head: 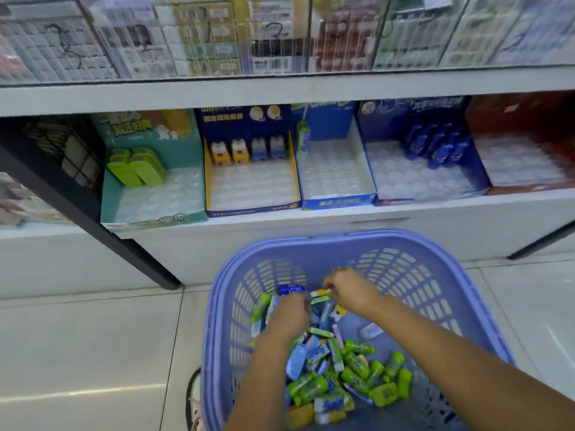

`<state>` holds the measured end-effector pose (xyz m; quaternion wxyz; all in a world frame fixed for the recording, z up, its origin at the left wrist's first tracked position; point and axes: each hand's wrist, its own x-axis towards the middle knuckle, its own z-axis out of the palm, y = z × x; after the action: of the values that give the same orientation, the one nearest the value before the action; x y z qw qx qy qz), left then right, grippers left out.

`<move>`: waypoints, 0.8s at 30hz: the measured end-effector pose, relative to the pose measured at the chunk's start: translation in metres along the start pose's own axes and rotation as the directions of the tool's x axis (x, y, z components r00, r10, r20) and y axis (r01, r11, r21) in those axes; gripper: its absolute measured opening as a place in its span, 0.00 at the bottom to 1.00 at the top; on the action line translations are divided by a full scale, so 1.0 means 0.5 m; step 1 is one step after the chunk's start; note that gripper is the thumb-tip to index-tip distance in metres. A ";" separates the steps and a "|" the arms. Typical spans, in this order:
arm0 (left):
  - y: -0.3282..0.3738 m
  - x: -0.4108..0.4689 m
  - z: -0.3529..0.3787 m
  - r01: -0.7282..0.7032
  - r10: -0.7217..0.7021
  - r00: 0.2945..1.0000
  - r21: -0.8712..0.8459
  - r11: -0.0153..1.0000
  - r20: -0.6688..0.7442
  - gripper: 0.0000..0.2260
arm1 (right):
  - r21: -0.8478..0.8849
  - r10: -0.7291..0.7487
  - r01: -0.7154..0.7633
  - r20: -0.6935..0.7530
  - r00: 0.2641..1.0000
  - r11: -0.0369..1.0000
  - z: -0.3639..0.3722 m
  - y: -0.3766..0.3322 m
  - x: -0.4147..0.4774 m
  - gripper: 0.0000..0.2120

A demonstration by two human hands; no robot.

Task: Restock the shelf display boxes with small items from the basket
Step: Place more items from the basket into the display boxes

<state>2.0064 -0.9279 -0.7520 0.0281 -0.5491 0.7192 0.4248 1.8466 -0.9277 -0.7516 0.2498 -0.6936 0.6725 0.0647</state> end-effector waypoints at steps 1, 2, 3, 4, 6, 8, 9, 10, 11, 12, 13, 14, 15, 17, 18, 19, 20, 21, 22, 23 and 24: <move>0.001 0.007 0.022 -0.006 0.006 1.000 -0.011 1.000 0.009 0.13 | -0.001 0.025 -0.025 0.047 0.999 1.000 0.024 0.013 0.004 0.14; 0.001 0.015 0.038 -0.013 0.013 1.000 0.001 1.000 0.013 0.16 | 0.017 0.054 -0.056 0.084 0.995 0.998 0.049 0.025 0.008 0.16; 0.000 0.026 0.050 -0.019 0.019 1.000 0.018 1.000 0.013 0.18 | 0.036 0.080 -0.085 0.115 0.990 0.996 0.071 0.037 0.009 0.16; -0.002 0.038 0.059 -0.025 0.025 1.000 0.046 0.999 0.004 0.20 | 0.091 0.104 -0.117 0.140 0.985 0.989 0.091 0.049 0.010 0.15; -0.004 0.063 0.072 -0.031 0.032 0.999 0.072 0.997 -0.012 0.23 | 0.184 0.098 -0.127 0.158 0.983 0.975 0.128 0.063 0.007 0.15; 0.000 0.088 0.081 -0.036 0.036 0.999 0.068 0.997 -0.004 0.21 | 0.163 0.071 -0.094 0.142 0.987 0.982 0.153 0.073 0.015 0.17; 0.004 0.101 0.086 -0.048 0.048 0.999 0.088 0.995 0.004 0.21 | 0.200 0.097 -0.126 0.148 0.984 0.972 0.165 0.078 0.018 0.18; 0.005 0.116 0.091 -0.066 0.065 0.998 0.113 0.991 0.011 0.21 | 0.164 0.085 -0.106 0.133 0.988 0.981 0.174 0.084 0.023 0.20; 0.007 0.131 0.095 -0.078 0.076 0.997 0.120 0.990 0.019 0.20 | 0.107 0.067 -0.082 0.136 0.988 0.991 0.181 0.091 0.024 0.23; 0.008 0.145 0.099 -0.078 0.075 0.997 0.135 0.988 0.028 0.19 | 0.047 0.050 -0.056 0.126 0.991 0.997 0.193 0.100 0.027 0.24; 0.007 0.159 0.104 -0.080 0.076 0.997 0.175 0.981 0.027 0.20 | 0.021 0.053 -0.057 0.138 0.989 0.998 0.197 0.107 0.026 0.23; 0.006 0.171 0.110 -0.077 0.074 0.997 0.230 0.970 0.020 0.21 | 0.004 0.063 -0.064 0.152 0.986 0.998 0.204 0.115 0.026 0.21; 0.004 0.179 0.117 -0.069 0.069 0.998 0.290 0.955 0.012 0.22 | -0.014 0.079 -0.078 0.170 0.982 0.997 0.209 0.120 0.026 0.19; 0.003 0.181 0.134 -0.039 0.037 0.999 0.424 0.905 0.012 0.22 | -0.034 0.117 -0.112 0.224 0.968 0.993 0.204 0.122 0.030 0.17; 0.004 0.180 0.145 -0.017 0.015 1.000 0.468 0.883 0.007 0.21 | -0.035 0.132 -0.127 0.258 0.957 0.991 0.196 0.124 0.034 0.15; 0.003 0.179 0.156 0.001 -0.003 1.000 0.495 0.869 0.003 0.19 | -0.023 0.144 -0.143 0.310 0.940 0.989 0.182 0.121 0.037 0.12; 0.004 0.178 0.163 0.013 -0.015 1.000 0.506 0.863 -0.001 0.18 | 0.004 0.149 -0.161 0.364 0.919 0.987 0.165 0.121 0.041 0.09; 0.007 0.177 0.167 0.016 -0.017 1.000 0.509 0.861 -0.003 0.18 | 0.045 0.141 -0.175 0.411 0.900 0.984 0.147 0.126 0.043 0.07; 0.008 0.178 0.169 0.015 -0.014 1.000 0.504 0.864 -0.006 0.18 | 0.094 0.130 -0.191 0.450 0.883 0.977 0.127 0.130 0.042 0.09; 0.008 0.178 0.170 0.015 -0.011 1.000 0.492 0.870 -0.010 0.18 | 0.139 0.120 -0.210 0.480 0.869 0.968 0.104 0.134 0.039 0.13; 0.009 0.178 0.169 0.020 -0.009 1.000 0.470 0.882 -0.026 0.17 | 0.166 0.112 -0.222 0.499 0.859 0.961 0.080 0.139 0.035 0.16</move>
<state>1.9314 -0.9415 -0.8483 0.1552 -0.5363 0.7968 0.2311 1.7909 -0.9240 -0.8115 0.4781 -0.5623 0.6491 0.1841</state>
